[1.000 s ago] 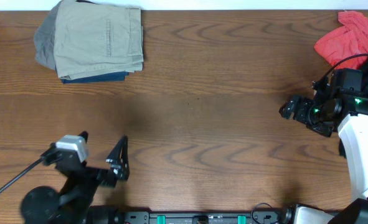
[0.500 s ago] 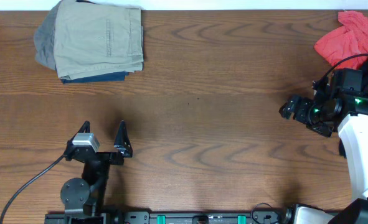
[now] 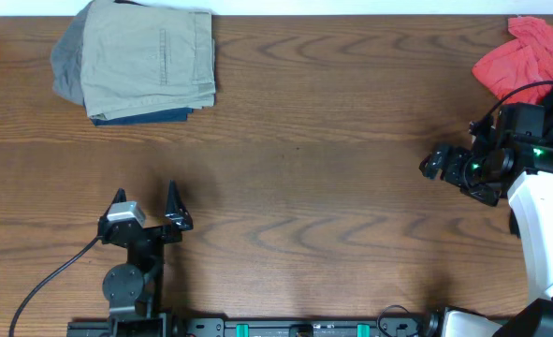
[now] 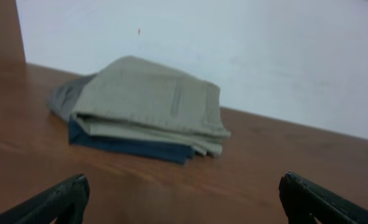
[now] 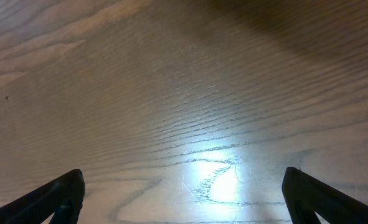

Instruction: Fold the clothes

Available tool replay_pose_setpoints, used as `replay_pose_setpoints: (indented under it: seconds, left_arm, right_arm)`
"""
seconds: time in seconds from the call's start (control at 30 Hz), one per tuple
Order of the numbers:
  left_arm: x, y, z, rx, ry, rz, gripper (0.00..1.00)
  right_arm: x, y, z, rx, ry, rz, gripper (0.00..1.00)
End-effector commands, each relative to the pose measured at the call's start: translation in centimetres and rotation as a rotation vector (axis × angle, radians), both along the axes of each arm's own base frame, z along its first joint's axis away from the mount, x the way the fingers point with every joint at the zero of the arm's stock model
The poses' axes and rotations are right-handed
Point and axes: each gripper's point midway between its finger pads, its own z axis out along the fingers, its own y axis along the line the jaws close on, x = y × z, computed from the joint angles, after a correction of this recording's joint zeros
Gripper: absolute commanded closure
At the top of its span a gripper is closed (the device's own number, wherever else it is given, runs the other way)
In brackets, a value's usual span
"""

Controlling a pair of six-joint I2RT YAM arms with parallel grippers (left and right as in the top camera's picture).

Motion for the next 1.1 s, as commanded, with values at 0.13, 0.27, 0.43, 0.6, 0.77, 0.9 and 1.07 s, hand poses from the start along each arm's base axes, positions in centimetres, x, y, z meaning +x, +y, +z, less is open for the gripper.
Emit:
replay_pose_setpoints:
  seconds: [0.13, 0.27, 0.43, 0.6, 0.77, 0.9, 1.07]
  left_arm:
    - [-0.1, 0.7, -0.4, 0.045, 0.012, 0.035, 0.02]
    - [-0.2, 0.6, -2.1, 0.042, 0.085, 0.033, 0.02]
    - [-0.3, 0.6, -3.4, 0.039, 0.137, 0.032, 0.02]
    - [-0.3, 0.6, -3.4, 0.039, 0.14, 0.032, 0.02]
    - [-0.3, 0.6, -3.5, 0.039, 0.142, 0.031, 0.02]
    - [-0.3, 0.6, -3.5, 0.039, 0.142, 0.032, 0.02]
    - [-0.3, 0.6, -3.5, 0.039, 0.142, 0.031, 0.02]
  right_arm:
    - [0.2, -0.1, 0.5, -0.002, -0.015, -0.007, 0.01]
    - [0.2, -0.1, 0.5, -0.001, -0.015, -0.007, 0.01]
    - [0.2, -0.1, 0.5, -0.002, -0.015, -0.007, 0.01]
    - [0.2, -0.1, 0.5, -0.002, -0.015, -0.007, 0.01]
    - [0.2, -0.1, 0.5, -0.002, -0.015, -0.007, 0.01]
    - [0.2, -0.1, 0.5, -0.002, -0.015, -0.007, 0.01]
    - [0.1, -0.1, 0.5, -0.001, -0.015, -0.008, 0.01]
